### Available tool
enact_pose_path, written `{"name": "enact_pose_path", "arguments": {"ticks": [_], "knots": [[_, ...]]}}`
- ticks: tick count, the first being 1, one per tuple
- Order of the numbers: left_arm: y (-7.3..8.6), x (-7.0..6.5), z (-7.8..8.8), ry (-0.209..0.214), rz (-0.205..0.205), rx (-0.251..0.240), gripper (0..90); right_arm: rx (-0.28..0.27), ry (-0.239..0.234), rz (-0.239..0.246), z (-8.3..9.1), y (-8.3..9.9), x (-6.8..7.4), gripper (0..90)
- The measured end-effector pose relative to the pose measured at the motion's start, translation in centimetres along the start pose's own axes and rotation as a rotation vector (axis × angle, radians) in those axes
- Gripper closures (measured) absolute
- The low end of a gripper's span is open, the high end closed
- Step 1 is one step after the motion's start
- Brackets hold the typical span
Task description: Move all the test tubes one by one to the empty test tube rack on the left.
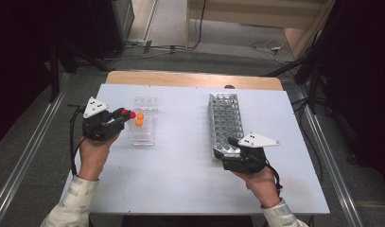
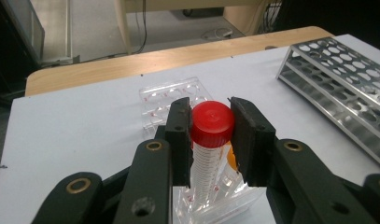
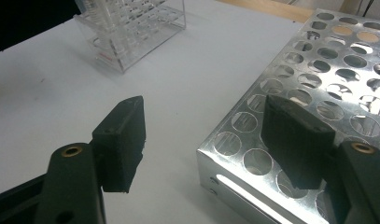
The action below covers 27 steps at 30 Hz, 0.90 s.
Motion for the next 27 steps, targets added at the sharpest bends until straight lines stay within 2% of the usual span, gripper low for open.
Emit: {"name": "enact_pose_path", "arguments": {"ticks": [3, 7, 11, 17, 20, 23, 27], "knots": [[0.4, -0.1, -0.2, -0.002, -0.003, 0.009, 69.0, 0.003, 0.002, 0.000, 0.0, 0.0, 0.0, 29.6], [0.4, -0.2, -0.1, 0.004, -0.001, 0.012, 63.4, 0.004, 0.002, -0.001, -0.1, 0.1, -0.1, 29.6], [0.3, -0.2, 0.2, 0.010, 0.020, 0.007, 58.6, 0.006, 0.005, -0.002, -0.1, 0.1, -0.2, 29.6], [0.5, -0.2, 1.2, 0.033, 0.079, 0.004, 39.9, -0.005, 0.024, -0.008, 0.1, 0.2, -0.9, 29.3], [1.0, -0.3, 1.7, 0.024, 0.092, 0.004, 29.6, -0.009, 0.039, -0.008, 0.3, 0.3, -1.4, 29.3], [1.7, -0.3, 2.2, 0.016, 0.099, 0.006, 23.7, -0.016, 0.054, -0.010, 0.7, 0.5, -2.1, 28.7], [2.7, -0.2, 2.8, 0.001, 0.100, 0.002, 21.7, -0.023, 0.080, -0.019, 1.2, 0.8, -3.1, 28.2]]}}
Point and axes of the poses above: each handheld gripper's, and its own axes: z roughly backward along the jaws, y roughly out of its underside, x roughly to its left, the point moved 4 cm from there along -z, roughly forward along the jaws, and after that the axes turned 14 degrees about -x, right-handed, at the moved point
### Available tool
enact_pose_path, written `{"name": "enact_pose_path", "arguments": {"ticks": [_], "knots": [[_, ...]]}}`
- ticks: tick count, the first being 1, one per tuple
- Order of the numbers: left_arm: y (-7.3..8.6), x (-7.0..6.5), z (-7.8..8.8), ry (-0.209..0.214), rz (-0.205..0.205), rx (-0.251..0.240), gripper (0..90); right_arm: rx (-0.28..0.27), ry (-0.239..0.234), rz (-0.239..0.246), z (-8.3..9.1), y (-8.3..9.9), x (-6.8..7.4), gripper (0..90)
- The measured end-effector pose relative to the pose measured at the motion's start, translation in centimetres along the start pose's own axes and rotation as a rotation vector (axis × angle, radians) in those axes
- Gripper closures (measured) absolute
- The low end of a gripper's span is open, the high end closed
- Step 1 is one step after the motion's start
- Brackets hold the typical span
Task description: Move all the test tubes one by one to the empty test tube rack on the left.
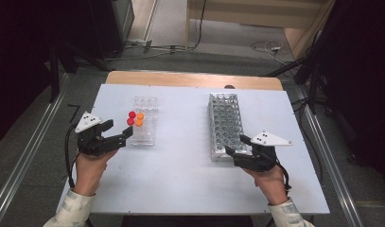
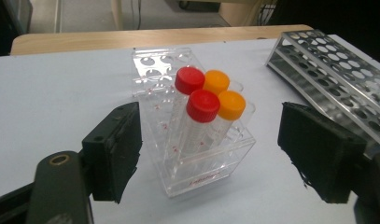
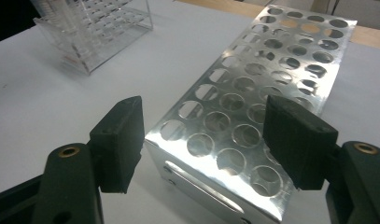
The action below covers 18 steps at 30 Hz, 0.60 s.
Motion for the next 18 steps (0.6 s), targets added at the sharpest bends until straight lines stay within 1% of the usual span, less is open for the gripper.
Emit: {"name": "enact_pose_path", "arguments": {"ticks": [5, 10, 18], "knots": [[0.6, 0.0, 0.3, -0.001, -0.001, 0.007, 20.9, -0.008, 0.023, -0.006, 0.5, 0.2, -1.0, 27.6], [0.9, -0.1, 0.7, -0.004, -0.008, -0.004, 20.8, -0.011, 0.037, -0.009, 0.9, 0.3, -1.5, 27.0], [2.1, -0.5, 0.7, -0.006, -0.024, 0.010, 18.9, -0.021, 0.060, -0.017, 1.5, 0.6, -2.6, 26.4]]}}
Point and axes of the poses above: each handheld gripper's, and its own axes: z roughly backward along the jaws, y roughly out of its underside, x roughly to its left, the point moved 4 cm from there along -z, roughly forward along the jaws, and after that the axes turned 14 degrees about -x, right-handed, at the moved point
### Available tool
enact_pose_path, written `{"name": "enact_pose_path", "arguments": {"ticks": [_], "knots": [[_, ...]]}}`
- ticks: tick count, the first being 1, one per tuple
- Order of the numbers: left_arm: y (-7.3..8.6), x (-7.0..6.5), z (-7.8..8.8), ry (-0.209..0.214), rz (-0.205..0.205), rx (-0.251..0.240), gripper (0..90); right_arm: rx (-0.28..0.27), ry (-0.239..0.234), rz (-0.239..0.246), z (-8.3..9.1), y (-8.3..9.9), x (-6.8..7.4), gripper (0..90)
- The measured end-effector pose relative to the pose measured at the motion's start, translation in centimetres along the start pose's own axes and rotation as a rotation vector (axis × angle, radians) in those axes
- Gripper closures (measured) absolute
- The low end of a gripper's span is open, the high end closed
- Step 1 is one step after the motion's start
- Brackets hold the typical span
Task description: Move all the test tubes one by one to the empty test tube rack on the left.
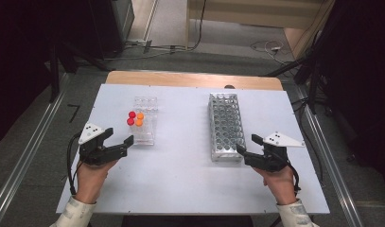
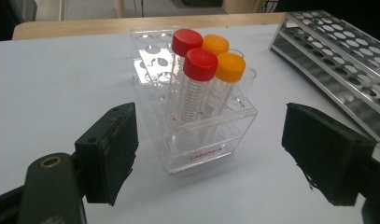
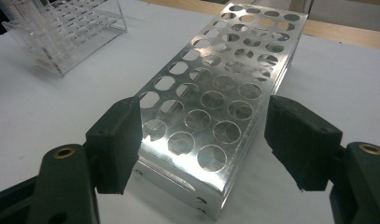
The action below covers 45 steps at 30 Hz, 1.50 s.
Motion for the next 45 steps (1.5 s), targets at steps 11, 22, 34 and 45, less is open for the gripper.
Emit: {"name": "enact_pose_path", "arguments": {"ticks": [11, 22, 34, 45], "knots": [[1.1, -0.4, 0.3, 0.002, -0.007, 0.003, 18.4, -0.006, 0.035, -0.023, 0.8, 0.4, -1.6, 26.3], [1.6, 0.0, 0.8, -0.009, -0.005, 0.004, 18.4, -0.013, 0.064, -0.040, 1.7, 0.7, -2.8, 26.3], [1.9, 1.0, 1.6, -0.027, 0.008, 0.010, 18.3, -0.017, 0.093, -0.042, 2.8, 1.3, -3.9, 25.8], [2.1, 1.6, 2.1, -0.040, 0.014, 0.009, 18.4, -0.022, 0.117, -0.054, 4.0, 1.8, -5.0, 25.7]]}}
Point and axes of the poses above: each handheld gripper's, and its own axes: z roughly backward along the jaws, y roughly out of its underside, x roughly to its left, the point moved 4 cm from there along -z, roughly forward along the jaws, and after that the axes turned 14 degrees about -x, right-handed, at the moved point
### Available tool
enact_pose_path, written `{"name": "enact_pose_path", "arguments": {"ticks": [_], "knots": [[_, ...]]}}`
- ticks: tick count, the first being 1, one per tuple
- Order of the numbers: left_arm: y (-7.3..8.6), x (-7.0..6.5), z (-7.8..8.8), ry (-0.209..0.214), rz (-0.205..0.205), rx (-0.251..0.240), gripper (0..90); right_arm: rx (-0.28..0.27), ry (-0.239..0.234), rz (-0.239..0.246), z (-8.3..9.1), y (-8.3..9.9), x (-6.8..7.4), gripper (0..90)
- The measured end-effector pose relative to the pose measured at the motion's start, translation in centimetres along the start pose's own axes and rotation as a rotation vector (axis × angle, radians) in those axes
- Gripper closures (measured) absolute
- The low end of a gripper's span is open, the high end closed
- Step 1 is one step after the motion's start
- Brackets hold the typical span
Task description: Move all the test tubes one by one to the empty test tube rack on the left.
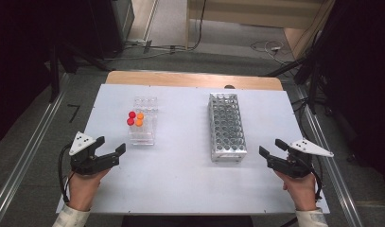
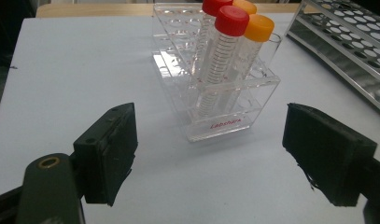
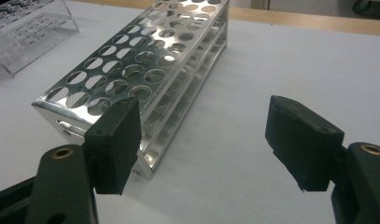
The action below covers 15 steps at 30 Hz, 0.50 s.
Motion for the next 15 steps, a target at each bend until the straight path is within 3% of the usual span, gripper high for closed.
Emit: {"name": "enact_pose_path", "arguments": {"ticks": [15], "knots": [[0.06, 0.66, 0.82, -0.016, 0.003, -0.007, 18.3, 0.012, 0.023, -0.005, 0.96, 0.80, -0.98, 25.7]]}}
Point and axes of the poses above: each handheld gripper's, and its own axes: z roughly backward along the jaws, y roughly out of its underside, x roughly to its left, the point moved 4 cm from there along -z, roughly forward along the jaws, and after that the axes turned 14 degrees about -x, right-handed, at the moved point
